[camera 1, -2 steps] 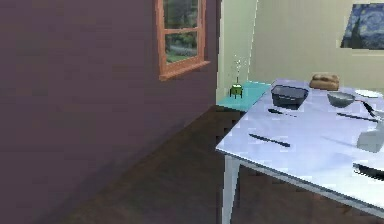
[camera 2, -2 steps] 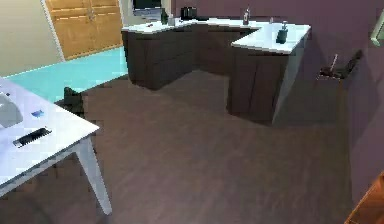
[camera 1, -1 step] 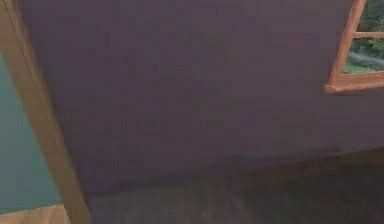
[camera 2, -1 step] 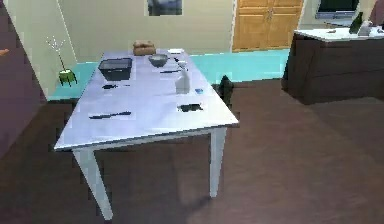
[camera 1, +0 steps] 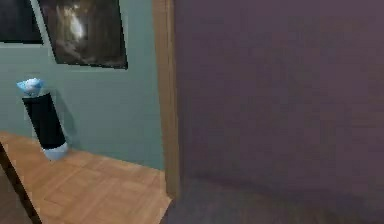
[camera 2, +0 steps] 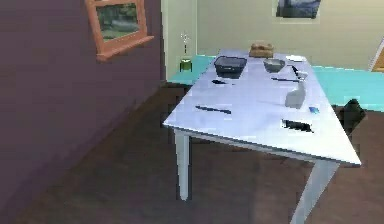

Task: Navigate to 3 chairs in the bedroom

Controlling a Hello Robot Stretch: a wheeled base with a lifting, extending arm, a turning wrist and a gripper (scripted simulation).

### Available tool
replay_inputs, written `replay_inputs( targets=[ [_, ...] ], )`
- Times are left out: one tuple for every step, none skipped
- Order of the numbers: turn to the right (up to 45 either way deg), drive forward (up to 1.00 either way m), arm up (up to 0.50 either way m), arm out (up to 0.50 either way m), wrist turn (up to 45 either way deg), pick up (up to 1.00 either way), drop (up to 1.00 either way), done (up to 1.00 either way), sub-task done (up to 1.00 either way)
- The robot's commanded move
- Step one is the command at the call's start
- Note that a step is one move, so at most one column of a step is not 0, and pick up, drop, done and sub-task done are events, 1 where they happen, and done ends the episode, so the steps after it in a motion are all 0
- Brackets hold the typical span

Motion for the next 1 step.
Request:
replay_inputs(
  targets=[
    [0.0,0.90,0.00,0.00,0.0,0.00,0.00,0.00,0.00]
  ],
)
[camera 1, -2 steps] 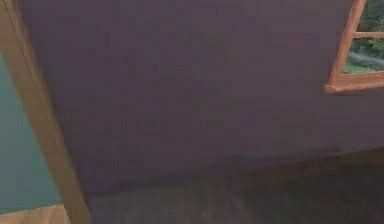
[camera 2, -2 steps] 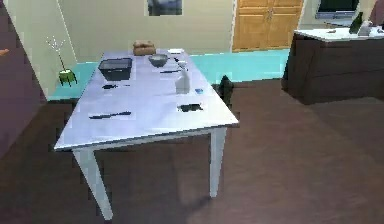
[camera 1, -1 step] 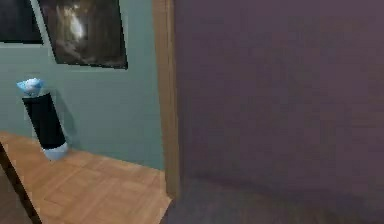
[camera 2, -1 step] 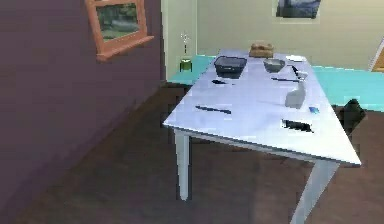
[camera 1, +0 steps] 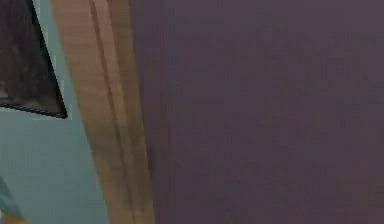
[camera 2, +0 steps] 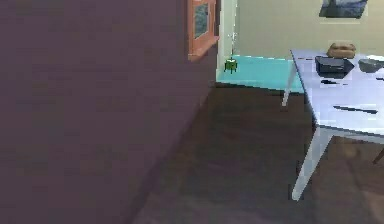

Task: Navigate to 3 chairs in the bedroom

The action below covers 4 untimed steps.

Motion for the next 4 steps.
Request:
replay_inputs(
  targets=[
    [-45.0,0.00,0.00,0.00,0.0,0.00,0.00,0.00,0.00],
    [-6.0,0.00,0.00,0.00,0.0,0.00,0.00,0.00,0.00],
    [0.0,0.05,0.00,0.00,0.0,0.00,0.00,0.00,0.00],
    [-24.0,0.00,0.00,0.00,0.0,0.00,0.00,0.00,0.00]
  ],
)
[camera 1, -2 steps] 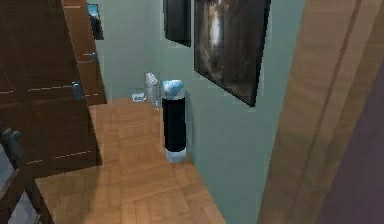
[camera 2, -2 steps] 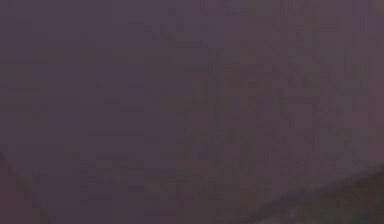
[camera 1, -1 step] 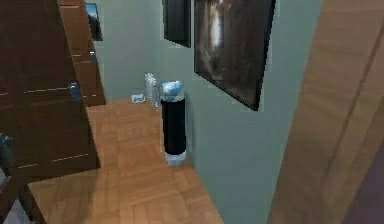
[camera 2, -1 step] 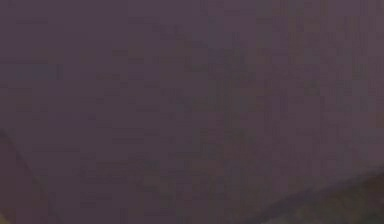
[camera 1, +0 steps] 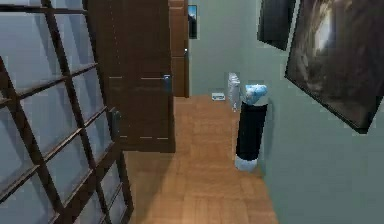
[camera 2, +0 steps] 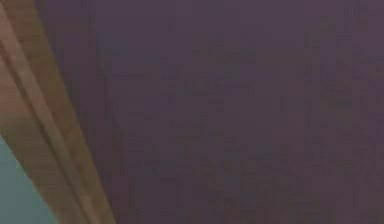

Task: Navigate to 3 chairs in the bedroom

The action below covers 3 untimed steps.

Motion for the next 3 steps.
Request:
replay_inputs(
  targets=[
    [0.0,1.00,0.00,0.00,0.0,0.00,0.00,0.00,0.00],
    [-6.0,0.00,0.00,0.00,0.0,0.00,0.00,0.00,0.00],
    [0.0,0.30,0.00,0.00,0.0,0.00,0.00,0.00,0.00]
  ],
)
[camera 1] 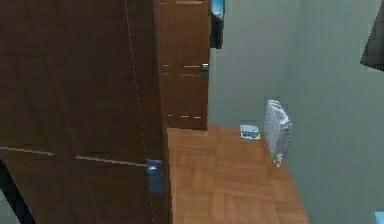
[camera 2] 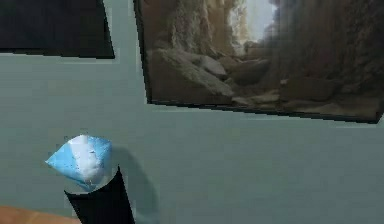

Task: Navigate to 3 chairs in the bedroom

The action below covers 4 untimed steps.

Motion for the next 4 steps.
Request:
replay_inputs(
  targets=[
    [21.0,0.00,0.00,0.00,0.0,0.00,0.00,0.00,0.00],
    [3.0,0.00,0.00,0.00,0.0,0.00,0.00,0.00,0.00],
    [0.0,0.50,0.00,0.00,0.0,0.00,0.00,0.00,0.00],
    [-30.0,0.00,0.00,0.00,0.0,0.00,0.00,0.00,0.00]
  ],
)
